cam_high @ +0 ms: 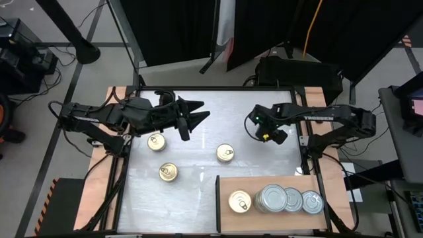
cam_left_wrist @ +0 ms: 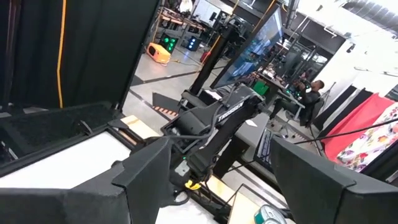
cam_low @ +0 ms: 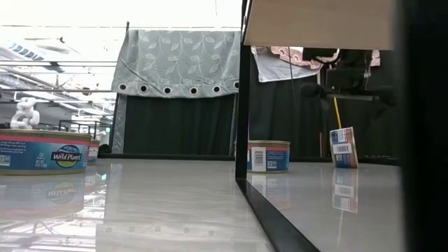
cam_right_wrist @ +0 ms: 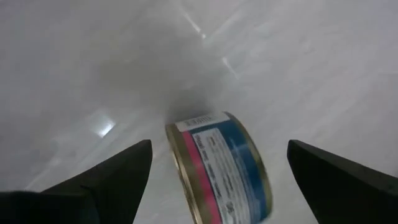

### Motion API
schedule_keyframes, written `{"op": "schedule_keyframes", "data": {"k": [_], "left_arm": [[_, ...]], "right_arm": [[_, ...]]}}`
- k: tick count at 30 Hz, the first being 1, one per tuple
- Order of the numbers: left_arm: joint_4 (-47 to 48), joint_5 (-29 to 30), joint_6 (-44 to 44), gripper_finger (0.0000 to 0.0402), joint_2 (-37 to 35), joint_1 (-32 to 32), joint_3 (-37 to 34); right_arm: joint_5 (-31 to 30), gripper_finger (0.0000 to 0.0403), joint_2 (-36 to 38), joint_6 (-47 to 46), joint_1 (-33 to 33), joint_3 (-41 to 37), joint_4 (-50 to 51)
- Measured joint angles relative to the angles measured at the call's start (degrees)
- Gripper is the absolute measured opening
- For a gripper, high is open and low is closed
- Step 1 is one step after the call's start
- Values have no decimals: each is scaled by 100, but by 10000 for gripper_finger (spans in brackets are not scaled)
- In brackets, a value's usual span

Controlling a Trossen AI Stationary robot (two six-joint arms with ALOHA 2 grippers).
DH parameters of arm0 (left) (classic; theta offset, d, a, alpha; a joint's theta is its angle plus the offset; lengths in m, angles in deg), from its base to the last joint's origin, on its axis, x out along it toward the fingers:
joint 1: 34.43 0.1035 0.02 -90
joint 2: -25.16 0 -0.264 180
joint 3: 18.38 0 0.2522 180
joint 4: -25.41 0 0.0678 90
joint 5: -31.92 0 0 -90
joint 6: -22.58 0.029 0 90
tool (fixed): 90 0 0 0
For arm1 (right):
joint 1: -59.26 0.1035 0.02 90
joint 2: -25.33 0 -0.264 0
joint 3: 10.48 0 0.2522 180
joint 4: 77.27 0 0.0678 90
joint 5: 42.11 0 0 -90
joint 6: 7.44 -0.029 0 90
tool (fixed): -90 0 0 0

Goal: Stack canned seafood by type on shelf
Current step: Stack the blue-pink tuna can on top of the other blue-pink tuna can on the shelf

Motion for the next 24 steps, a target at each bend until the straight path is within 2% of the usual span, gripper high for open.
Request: {"op": "schedule_keyframes", "data": {"k": [9, 12, 16, 22, 24], "left_arm": [[2, 0, 15, 274, 0, -10, 0], [4, 0, 37, 274, 2, -10, 0], [7, 0, 37, 274, 2, -10, 0], [9, 0, 36, 274, 2, -10, 0], [11, -2, 9, 274, 2, -10, 0]], "right_arm": [[-31, 364, -458, -63, -124, 0, -151], [-161, 352, -537, -51, -195, 0, -38], [-448, 297, -550, 99, -268, 0, -15], [-664, 171, -486, 80, -315, 13, 198], [-656, 169, -432, -17, -281, 77, 535]]}}
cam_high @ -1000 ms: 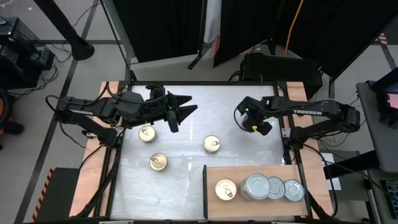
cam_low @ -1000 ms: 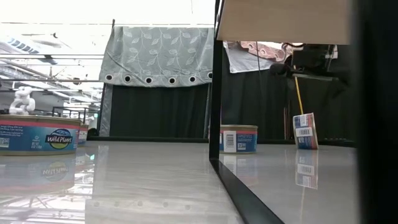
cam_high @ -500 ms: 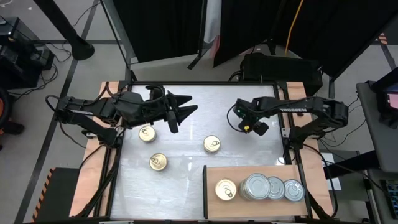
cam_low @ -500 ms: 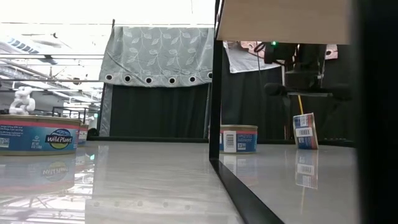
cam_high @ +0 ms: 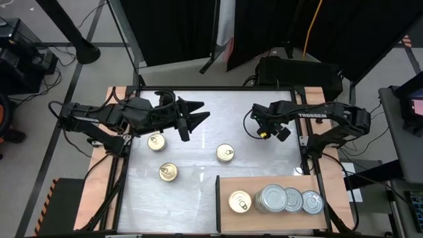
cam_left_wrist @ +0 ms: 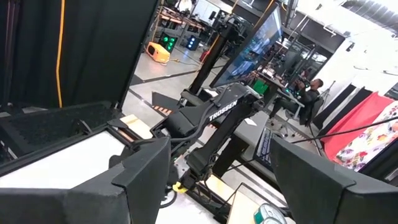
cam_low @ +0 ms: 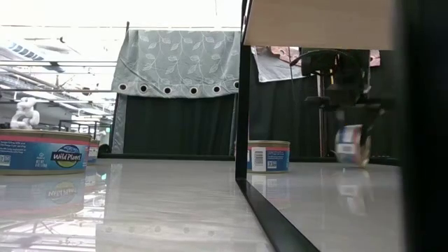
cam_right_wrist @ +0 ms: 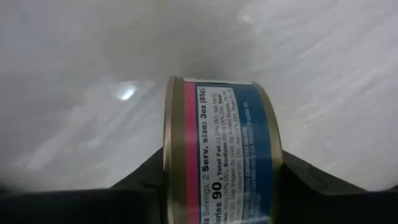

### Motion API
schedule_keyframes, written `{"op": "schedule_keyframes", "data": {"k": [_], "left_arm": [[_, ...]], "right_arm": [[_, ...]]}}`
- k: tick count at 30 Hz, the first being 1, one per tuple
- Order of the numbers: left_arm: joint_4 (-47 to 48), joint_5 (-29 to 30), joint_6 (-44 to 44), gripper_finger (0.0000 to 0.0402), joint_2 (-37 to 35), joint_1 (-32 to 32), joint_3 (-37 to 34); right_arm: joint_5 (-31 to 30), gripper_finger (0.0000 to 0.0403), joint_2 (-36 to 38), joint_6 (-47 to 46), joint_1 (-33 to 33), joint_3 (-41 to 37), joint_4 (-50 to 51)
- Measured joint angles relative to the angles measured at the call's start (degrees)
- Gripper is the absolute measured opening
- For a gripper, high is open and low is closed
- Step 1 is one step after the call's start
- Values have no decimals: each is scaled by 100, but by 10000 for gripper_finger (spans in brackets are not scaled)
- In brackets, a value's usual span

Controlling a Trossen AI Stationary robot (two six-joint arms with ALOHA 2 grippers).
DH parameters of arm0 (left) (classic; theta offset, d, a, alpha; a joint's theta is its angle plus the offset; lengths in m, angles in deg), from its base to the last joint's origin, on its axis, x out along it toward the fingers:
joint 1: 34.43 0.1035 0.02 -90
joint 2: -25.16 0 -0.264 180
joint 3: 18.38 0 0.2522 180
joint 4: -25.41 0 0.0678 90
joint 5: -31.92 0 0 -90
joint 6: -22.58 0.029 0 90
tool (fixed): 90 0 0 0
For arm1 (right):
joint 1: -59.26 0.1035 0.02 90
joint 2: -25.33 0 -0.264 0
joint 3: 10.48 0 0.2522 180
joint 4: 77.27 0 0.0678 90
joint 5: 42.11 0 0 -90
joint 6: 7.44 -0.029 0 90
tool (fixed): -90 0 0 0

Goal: Stack canned seafood by type on shelf
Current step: Stack the blue-pink tuna can on top of the other blue-pink tuna can on the shelf

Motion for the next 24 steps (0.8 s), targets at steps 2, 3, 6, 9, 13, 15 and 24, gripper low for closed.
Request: {"op": "schedule_keyframes", "data": {"k": [2, 3, 6, 9, 13, 15, 24], "left_arm": [[-10, 1, -7, 274, 0, 0, 0], [-24, 2, -7, 274, 0, 0, -2], [-130, 2, -9, 274, 0, 0, -2], [-180, 2, -9, 274, 0, 0, -2], [-307, 2, 9, 274, 0, 0, -2], [-361, 2, 28, 274, 0, 0, -2], [-1054, -16, -565, 275, 0, -215, -2]], "right_arm": [[-16, 169, 97, -287, 66, 142, 344], [16, 169, 162, -453, 97, 266, 522], [95, 169, 397, -1124, 214, 756, 1134], [476, 169, 649, -2157, 361, 1591, 1843], [1582, 172, 925, -4511, 510, 2933, 2446], [2185, 182, 1113, -5954, 568, 3486, 2329], [2722, 172, 1958, -10377, 963, 4140, -410]]}}
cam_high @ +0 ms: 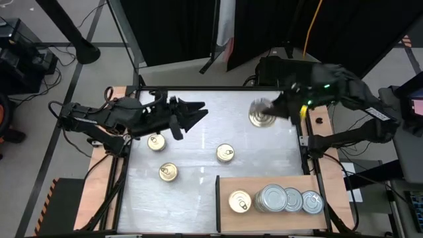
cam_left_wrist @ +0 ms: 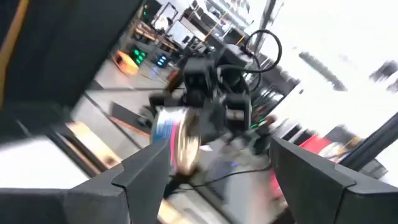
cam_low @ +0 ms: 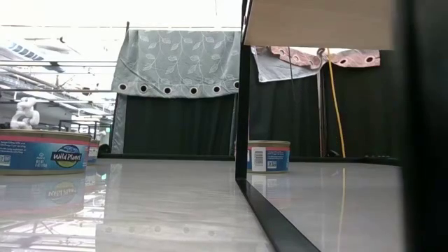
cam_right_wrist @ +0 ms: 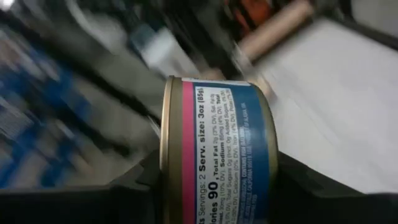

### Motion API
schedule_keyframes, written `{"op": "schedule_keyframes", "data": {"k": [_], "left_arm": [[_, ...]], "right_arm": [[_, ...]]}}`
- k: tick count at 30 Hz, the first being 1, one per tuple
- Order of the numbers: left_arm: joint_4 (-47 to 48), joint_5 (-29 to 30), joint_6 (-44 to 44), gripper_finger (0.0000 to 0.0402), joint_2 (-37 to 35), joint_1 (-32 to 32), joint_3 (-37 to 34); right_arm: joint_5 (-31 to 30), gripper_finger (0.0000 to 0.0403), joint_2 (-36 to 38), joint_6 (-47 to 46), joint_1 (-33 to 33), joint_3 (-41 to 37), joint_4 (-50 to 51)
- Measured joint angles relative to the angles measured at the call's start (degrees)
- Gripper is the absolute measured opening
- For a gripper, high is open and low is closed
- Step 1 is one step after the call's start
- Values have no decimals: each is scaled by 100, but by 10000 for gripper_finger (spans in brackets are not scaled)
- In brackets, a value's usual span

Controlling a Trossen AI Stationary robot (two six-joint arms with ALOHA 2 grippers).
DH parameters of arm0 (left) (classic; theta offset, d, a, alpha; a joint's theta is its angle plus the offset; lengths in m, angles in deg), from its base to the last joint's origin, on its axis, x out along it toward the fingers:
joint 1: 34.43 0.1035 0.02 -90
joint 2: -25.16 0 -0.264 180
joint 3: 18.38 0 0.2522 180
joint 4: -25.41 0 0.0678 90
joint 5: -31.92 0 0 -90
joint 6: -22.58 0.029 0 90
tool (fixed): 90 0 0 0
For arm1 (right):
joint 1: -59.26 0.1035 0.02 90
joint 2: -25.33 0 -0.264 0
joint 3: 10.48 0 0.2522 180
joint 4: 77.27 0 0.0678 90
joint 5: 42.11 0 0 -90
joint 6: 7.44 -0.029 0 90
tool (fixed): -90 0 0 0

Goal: Stack canned seafood by type on shelf
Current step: Stack the blue-pink tuna can on top of the other blue-pink tuna can on the shelf

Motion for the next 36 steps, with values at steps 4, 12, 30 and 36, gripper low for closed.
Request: {"op": "schedule_keyframes", "data": {"k": [4, 12, 30, 36], "left_arm": [[-359, -144, -1572, 290, 4, 1, 0], [-1389, -131, -1947, 307, 10, 64, 0], [-2006, 1141, -1532, 307, 1358, -213, 901], [-2069, 1355, -1248, 307, 1591, -220, 1206]], "right_arm": [[-1, 182, 40, -911, 117, 0, -1461], [65, 191, -318, -1871, 235, -2, -3806], [-4, 177, -800, -2655, 231, -2, -4772], [-130, 182, -823, -2720, 230, -2, -4601]]}}
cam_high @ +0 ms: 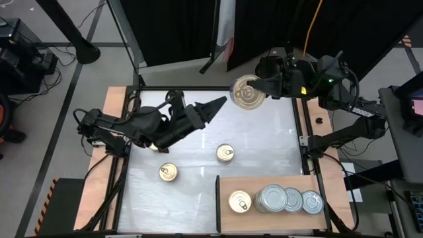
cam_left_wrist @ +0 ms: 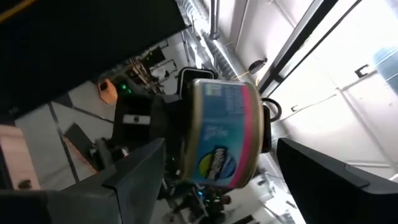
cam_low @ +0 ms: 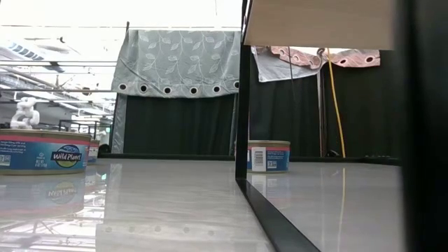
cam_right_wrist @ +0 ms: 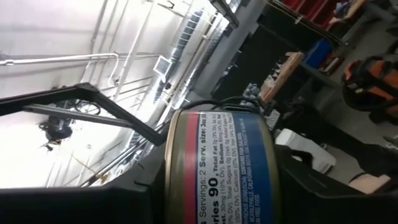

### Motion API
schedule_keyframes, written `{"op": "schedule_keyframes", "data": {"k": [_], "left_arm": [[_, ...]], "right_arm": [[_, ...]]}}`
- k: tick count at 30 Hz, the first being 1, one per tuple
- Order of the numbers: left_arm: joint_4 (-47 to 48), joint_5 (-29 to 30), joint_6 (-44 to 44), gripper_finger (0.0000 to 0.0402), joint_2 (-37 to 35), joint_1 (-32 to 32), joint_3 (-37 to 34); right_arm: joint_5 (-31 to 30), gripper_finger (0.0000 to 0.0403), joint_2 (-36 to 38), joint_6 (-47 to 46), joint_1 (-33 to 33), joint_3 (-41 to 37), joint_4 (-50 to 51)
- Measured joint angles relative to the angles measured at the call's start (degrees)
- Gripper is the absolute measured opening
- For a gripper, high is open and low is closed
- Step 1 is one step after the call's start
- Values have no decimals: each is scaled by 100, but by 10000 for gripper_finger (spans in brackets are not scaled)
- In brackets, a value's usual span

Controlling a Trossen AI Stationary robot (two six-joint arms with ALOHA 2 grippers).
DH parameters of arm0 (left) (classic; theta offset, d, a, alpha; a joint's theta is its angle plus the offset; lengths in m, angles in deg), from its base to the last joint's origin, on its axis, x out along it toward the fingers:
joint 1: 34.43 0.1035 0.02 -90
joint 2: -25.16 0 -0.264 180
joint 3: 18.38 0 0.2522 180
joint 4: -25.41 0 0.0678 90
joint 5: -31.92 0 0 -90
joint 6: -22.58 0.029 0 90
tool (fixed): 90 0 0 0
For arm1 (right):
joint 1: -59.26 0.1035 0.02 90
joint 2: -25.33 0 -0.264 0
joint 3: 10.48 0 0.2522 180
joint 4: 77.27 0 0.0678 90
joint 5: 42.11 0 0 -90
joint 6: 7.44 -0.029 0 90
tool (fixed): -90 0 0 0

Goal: Stack canned seafood by type on shelf
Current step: Stack the blue-pink tuna can on top of the other blue-pink tuna can on the shelf

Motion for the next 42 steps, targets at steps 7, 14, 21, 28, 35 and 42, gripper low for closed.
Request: {"op": "schedule_keyframes", "data": {"k": [7, 14, 21, 28, 35, 42], "left_arm": [[-149, 61, 433, 313, 202, 81, 199], [-80, 209, 452, 344, 197, 92, 201], [-58, 346, 453, 345, 206, 53, 201], [272, 55, 40, 345, 207, 166, 199], [387, -278, -151, 313, 228, 336, 195], [391, -365, -150, 241, 217, 358, 195]], "right_arm": [[-148, 181, -105, -26, -1, -2, 201], [-179, 180, -122, -24, -3, -2, 195], [-148, 181, -126, -26, -1, -2, 147], [-307, 181, -173, -8, -1, -2, 147], [-299, 182, -306, 20, 0, -4, 146], [-279, 183, -306, 103, -14, -4, 138]]}}
